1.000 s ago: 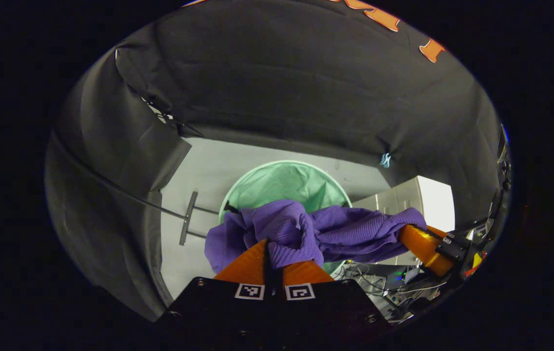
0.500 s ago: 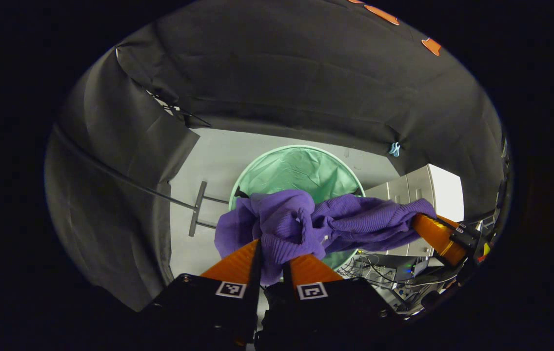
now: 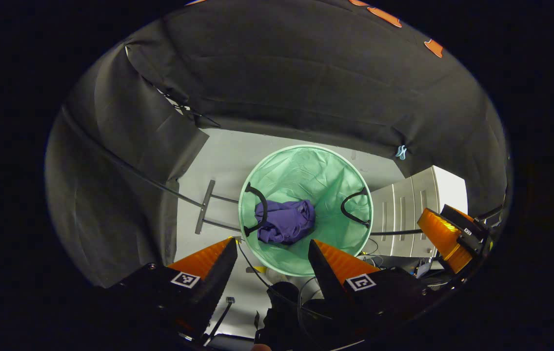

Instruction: Grasp the clothes on the hanger with both hands and then place them into the laundry hamper below.

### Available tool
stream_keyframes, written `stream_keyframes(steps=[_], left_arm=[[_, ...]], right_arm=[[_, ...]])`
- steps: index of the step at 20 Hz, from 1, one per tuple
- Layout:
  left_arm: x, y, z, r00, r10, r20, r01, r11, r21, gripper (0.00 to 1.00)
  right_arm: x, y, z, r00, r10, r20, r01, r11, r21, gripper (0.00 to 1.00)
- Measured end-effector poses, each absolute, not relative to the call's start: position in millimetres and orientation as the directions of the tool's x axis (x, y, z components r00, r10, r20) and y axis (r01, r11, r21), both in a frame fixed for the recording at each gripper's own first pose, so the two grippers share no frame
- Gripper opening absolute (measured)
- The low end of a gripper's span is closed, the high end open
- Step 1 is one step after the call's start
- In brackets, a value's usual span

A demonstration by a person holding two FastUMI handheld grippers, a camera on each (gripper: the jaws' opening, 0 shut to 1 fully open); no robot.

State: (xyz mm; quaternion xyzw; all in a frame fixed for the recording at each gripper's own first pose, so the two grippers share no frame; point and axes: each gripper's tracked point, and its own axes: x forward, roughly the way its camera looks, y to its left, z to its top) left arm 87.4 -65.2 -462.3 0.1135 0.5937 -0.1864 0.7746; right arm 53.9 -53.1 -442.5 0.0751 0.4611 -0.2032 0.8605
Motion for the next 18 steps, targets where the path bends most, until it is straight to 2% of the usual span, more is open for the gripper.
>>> stream_keyframes(steps=[3,18], left_arm=[[84.1,-63.3,-460.7,0.237,-0.144,-0.961,0.409,0.912,-0.036,0.98],[34.3,-81.4,-427.5,0.272,-0.148,-0.951,0.428,0.903,-0.018,0.98]], right_arm=[[45.0,-55.2,-432.3,0.509,-0.289,-0.811,0.424,0.904,-0.055,1.0],[-9.7,-105.2,-378.4,0.564,-0.35,-0.748,0.479,0.877,-0.05,1.0]])
